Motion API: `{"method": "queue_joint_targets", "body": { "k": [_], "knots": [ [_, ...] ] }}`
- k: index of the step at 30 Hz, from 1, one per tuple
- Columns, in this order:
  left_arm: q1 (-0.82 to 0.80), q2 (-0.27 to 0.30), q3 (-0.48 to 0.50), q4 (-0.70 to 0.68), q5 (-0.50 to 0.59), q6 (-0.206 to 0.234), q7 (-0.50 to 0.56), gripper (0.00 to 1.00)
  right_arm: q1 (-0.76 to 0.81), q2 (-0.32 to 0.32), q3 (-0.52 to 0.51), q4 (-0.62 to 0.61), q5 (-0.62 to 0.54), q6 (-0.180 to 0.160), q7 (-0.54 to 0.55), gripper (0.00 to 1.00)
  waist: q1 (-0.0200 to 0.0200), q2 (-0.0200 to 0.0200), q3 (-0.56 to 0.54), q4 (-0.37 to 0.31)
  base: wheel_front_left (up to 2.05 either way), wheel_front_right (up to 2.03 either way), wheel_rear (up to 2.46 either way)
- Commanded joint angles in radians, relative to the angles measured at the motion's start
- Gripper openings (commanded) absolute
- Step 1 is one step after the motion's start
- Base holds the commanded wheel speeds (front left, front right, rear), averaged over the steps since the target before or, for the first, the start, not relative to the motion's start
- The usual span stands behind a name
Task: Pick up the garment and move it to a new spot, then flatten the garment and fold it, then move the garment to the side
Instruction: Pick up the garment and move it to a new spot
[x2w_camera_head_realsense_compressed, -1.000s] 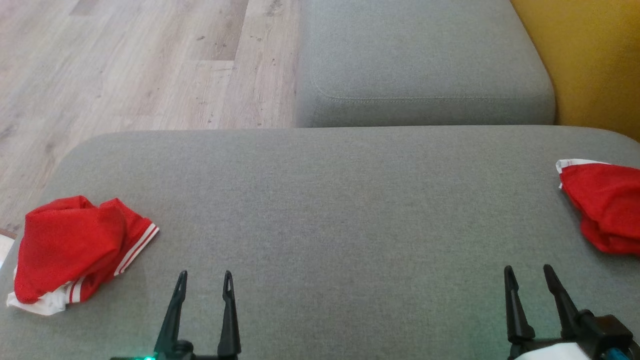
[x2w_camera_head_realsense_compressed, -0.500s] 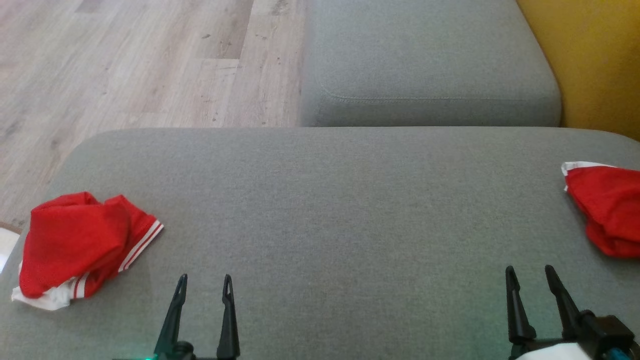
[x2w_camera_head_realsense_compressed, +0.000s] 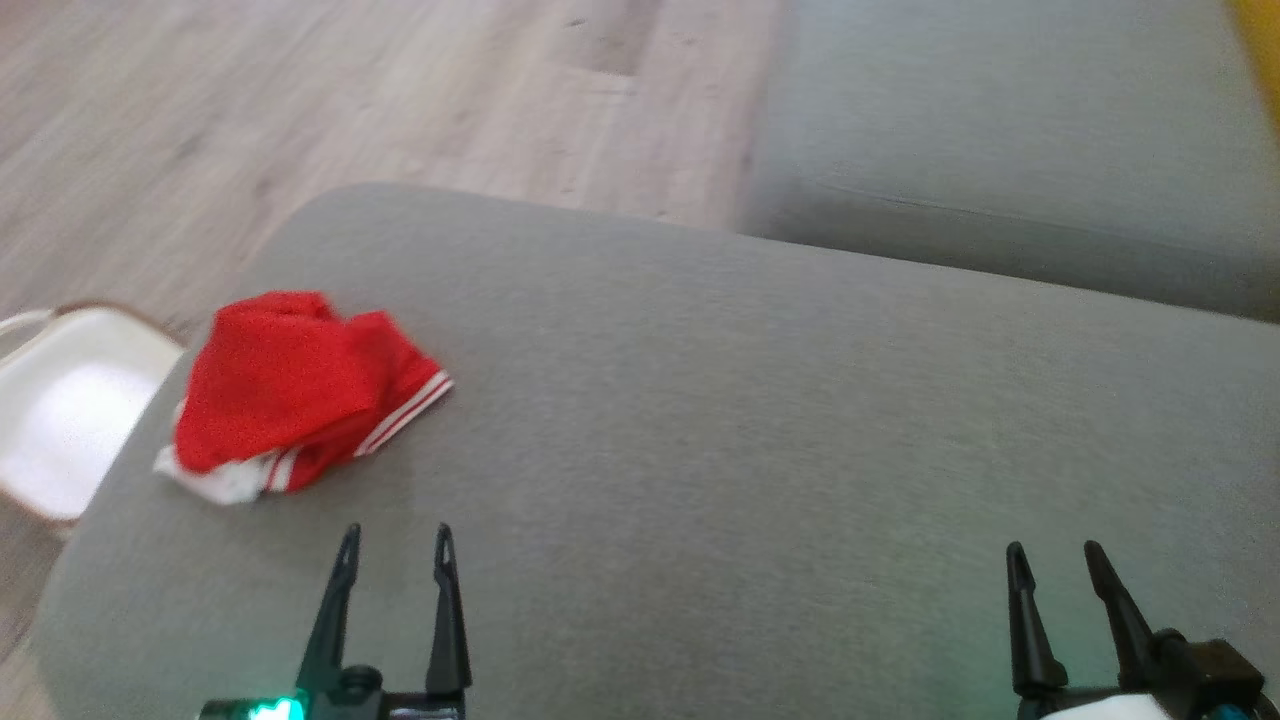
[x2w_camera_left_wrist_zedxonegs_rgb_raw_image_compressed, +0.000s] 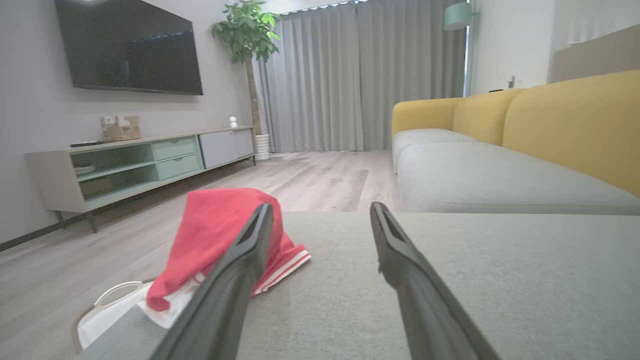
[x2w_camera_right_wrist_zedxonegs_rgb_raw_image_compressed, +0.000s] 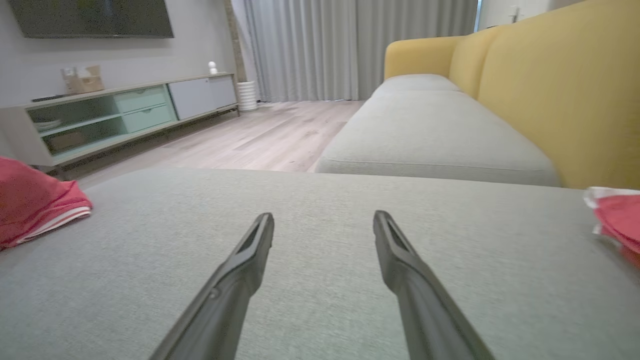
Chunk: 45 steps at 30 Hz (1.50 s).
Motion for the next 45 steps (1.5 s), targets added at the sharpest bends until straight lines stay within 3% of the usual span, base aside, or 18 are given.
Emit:
{"method": "queue_joint_targets", "body": {
  "k": [1, 5, 13, 18, 23, 29, 35, 39, 43, 44, 45],
  "knots": [
    [-0.051, 0.002, 0.041, -0.045, 0.005, 0.015, -0.005, 1.0, -0.056, -0.009, 0.028, -0.029, 0.003, 0.003, -0.014, 1.0, -0.0001, 0.0, 0.026, 0.1, 0.0, 0.0, 0.0],
    [-0.049, 0.008, 0.053, -0.063, 0.003, 0.032, -0.005, 1.0, -0.064, -0.009, 0.034, -0.023, 0.0, 0.003, -0.014, 1.0, -0.0001, 0.0, 0.041, 0.161, 0.0, 0.0, 0.0],
    [-0.062, 0.018, 0.095, -0.106, 0.003, 0.08, -0.005, 1.0, -0.087, -0.02, 0.046, -0.015, -0.026, 0.003, -0.014, 1.0, -0.0001, 0.0, 0.093, 0.203, 0.0, 0.0, 0.0],
    [-0.122, 0.037, 0.12, -0.109, -0.005, 0.079, -0.005, 1.0, -0.075, -0.042, 0.045, -0.025, -0.038, 0.003, -0.014, 1.0, -0.0001, 0.0, 0.137, 0.216, 0.0, 0.0, 0.0],
    [-0.3, 0.049, 0.144, -0.063, -0.024, 0.055, -0.005, 1.0, -0.092, -0.118, 0.052, -0.05, -0.048, 0.003, -0.014, 1.0, -0.0001, 0.0, 0.253, 0.198, 0.0, 0.0, 0.0],
    [-0.605, 0.077, 0.176, 0.178, -0.061, 0.011, 0.032, 1.0, -0.12, -0.217, 0.062, -0.08, -0.047, 0.003, -0.014, 1.0, -0.0001, 0.0, 0.366, 0.166, 0.0, 0.0, 0.0],
    [-0.886, 0.117, 0.2, 0.506, -0.095, -0.013, 0.301, 1.0, -0.161, -0.306, 0.07, -0.114, -0.045, 0.003, -0.014, 1.0, -0.0001, 0.0, 0.449, 0.142, 0.0, 0.0, 0.0],
    [-0.975, 0.124, 0.226, 0.719, -0.142, -0.028, 0.464, 1.0, -0.194, -0.336, 0.083, -0.131, -0.037, 0.003, -0.014, 1.0, -0.0001, 0.0, 0.489, 0.125, 0.0, 0.0, 0.0],
    [-0.992, 0.11, 0.262, 0.866, -0.202, -0.047, 0.514, 1.0, -0.218, -0.35, 0.107, -0.141, -0.033, 0.003, -0.014, 1.0, -0.0001, 0.0, 0.519, 0.109, 0.0, 0.0, 0.0],
    [-0.995, 0.11, 0.268, 0.883, -0.21, -0.048, 0.491, 0.36, -0.223, -0.352, 0.111, -0.141, -0.033, 0.003, -0.014, 1.0, -0.0001, 0.0, 0.524, 0.105, 0.0, 0.0, 0.0],
    [-0.998, 0.11, 0.272, 0.895, -0.216, -0.053, 0.461, 0.0, -0.227, -0.351, 0.113, -0.14, -0.032, 0.003, -0.014, 1.0, -0.0001, 0.0, 0.527, 0.103, 0.0, 0.0, 0.0]
  ]
}}
